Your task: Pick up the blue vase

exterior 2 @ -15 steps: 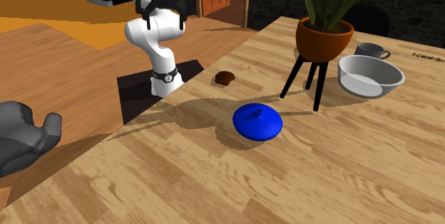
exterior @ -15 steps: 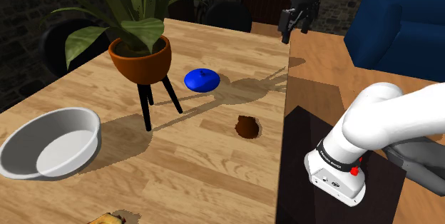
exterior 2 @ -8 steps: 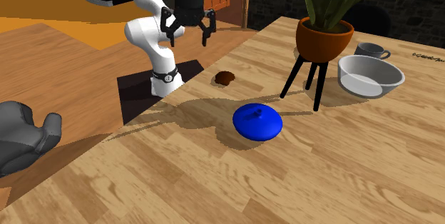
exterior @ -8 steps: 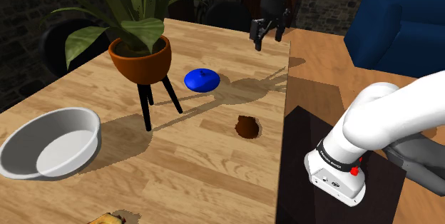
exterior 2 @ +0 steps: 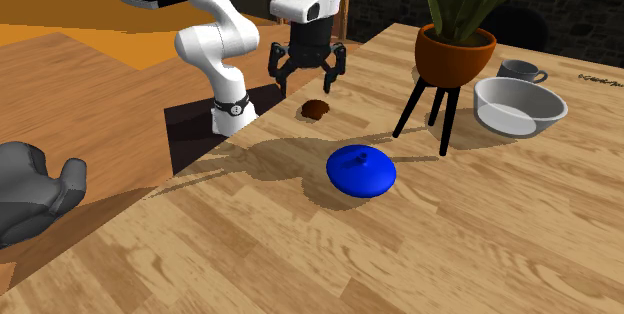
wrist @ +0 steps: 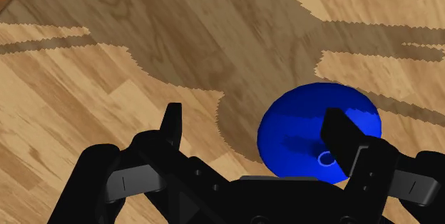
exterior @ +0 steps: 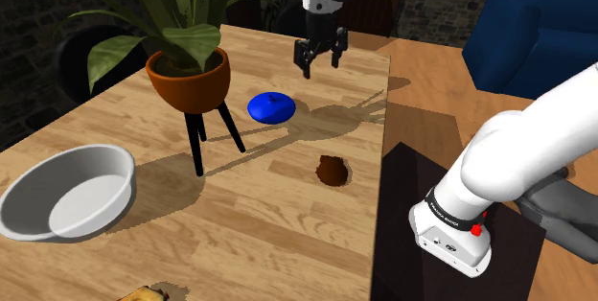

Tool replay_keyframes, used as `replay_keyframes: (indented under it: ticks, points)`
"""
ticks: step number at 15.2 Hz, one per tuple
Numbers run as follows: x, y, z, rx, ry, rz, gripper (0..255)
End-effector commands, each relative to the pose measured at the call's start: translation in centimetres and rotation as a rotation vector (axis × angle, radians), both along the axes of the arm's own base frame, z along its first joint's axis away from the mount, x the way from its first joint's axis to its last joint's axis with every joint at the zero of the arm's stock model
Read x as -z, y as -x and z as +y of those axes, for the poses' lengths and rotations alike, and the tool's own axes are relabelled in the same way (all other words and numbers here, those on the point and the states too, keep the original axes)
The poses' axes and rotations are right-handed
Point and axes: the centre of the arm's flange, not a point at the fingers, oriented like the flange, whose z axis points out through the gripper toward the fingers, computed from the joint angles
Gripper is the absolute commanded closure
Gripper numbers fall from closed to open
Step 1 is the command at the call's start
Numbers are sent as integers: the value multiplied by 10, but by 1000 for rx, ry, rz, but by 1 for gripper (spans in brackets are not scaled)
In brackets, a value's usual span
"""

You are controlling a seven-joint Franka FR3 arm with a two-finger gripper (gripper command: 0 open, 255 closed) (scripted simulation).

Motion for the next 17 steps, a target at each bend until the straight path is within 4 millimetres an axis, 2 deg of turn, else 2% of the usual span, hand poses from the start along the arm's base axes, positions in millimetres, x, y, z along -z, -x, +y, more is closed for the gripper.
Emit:
replay_keyframes:
  ticks: [1, 11, 17]
  points:
    - [14, -19, 14, 10, -6, -2, 0]
    - [65, -115, 75, 57, -32, -13, 0]
    - [96, -115, 75, 57, -32, -13, 0]
